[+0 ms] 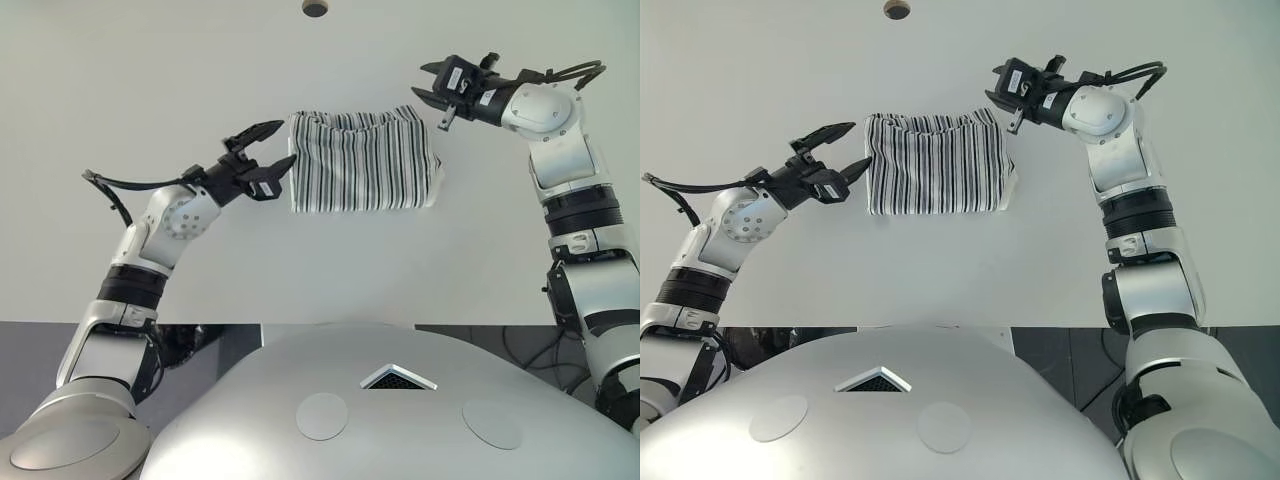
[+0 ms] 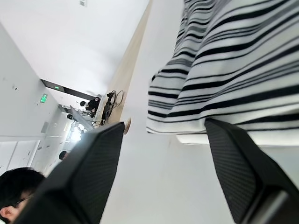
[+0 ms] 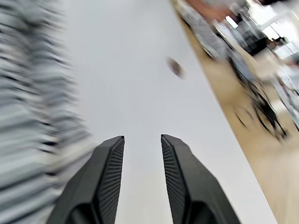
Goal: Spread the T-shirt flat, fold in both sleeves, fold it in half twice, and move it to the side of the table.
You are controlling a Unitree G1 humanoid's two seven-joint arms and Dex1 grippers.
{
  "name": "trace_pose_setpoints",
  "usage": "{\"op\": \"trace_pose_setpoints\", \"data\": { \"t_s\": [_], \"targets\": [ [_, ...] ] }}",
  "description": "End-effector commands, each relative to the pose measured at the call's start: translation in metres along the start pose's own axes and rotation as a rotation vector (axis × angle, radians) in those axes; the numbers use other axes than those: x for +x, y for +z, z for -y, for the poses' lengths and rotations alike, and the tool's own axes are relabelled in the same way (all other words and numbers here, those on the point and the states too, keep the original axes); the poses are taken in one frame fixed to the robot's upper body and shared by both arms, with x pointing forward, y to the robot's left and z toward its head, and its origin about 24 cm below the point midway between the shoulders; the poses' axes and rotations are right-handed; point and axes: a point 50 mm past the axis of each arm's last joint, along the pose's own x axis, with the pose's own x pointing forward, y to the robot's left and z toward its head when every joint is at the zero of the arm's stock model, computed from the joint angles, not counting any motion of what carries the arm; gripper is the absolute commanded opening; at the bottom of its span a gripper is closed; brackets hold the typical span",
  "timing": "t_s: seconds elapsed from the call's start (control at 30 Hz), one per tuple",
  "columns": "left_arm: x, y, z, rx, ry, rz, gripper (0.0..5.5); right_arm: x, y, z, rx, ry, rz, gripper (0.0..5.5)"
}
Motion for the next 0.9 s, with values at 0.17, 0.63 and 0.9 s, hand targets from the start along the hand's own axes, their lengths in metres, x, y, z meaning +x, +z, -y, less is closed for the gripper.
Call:
{"op": "trace_pose_setpoints", "data": {
  "t_s": [0.17,0.63,0.9],
  "targets": [
    [-0.001,0.006,-0.021,-0.003,0.175,0.015,3.15,0.002,0.037,-0.035,-0.048,0.098,0.168,1.47],
    [-0.013,0.042,-0.064,-0.038,0.597,0.195,3.15,0.038,-0.005,-0.056,0.164,0.386,0.053,1.47],
    [-0.021,0.045,-0.068,-0.032,0.63,0.183,3.15,-0.01,-0.103,-0.041,0.32,0.267,-0.386,1.47]
  ]
}}
